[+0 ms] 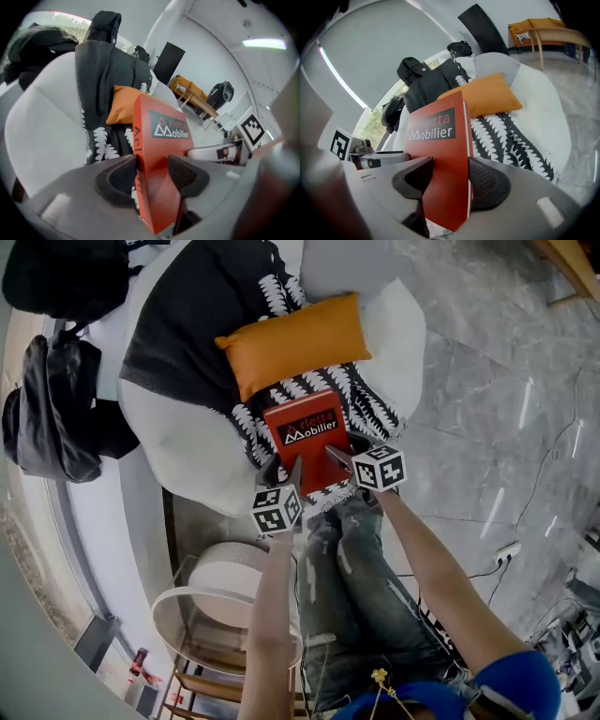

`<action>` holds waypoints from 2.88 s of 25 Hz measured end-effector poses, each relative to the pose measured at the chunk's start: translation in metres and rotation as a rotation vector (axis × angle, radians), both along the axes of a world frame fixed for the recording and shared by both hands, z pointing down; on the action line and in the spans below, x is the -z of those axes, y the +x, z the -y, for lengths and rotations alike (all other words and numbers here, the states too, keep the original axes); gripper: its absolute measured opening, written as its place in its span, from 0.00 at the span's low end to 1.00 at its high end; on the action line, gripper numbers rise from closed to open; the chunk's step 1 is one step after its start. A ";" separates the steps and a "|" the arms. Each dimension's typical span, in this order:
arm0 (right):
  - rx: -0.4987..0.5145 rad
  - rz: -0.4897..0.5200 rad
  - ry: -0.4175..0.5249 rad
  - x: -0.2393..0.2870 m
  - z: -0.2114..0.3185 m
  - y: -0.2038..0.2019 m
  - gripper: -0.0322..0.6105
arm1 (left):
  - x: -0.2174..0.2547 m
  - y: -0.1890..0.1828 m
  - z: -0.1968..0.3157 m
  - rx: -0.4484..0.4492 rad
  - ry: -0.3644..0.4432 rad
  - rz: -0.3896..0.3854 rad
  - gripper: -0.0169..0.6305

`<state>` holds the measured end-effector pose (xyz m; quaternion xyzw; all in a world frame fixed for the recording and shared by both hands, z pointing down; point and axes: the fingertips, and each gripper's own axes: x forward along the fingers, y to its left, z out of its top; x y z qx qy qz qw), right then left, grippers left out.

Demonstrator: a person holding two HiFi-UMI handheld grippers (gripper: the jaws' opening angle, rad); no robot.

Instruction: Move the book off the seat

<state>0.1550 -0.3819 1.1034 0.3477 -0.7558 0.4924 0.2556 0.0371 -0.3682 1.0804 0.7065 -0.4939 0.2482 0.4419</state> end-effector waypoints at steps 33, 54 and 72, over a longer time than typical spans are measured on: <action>0.080 -0.018 0.438 0.609 -0.049 0.021 0.42 | 0.598 0.023 -0.071 0.168 0.469 -0.005 0.32; 0.108 0.005 0.455 0.659 -0.099 0.042 0.41 | 0.649 0.044 -0.123 0.219 0.497 -0.020 0.32; 0.121 0.005 0.463 0.663 -0.090 0.038 0.42 | 0.652 0.040 -0.117 0.246 0.501 -0.019 0.32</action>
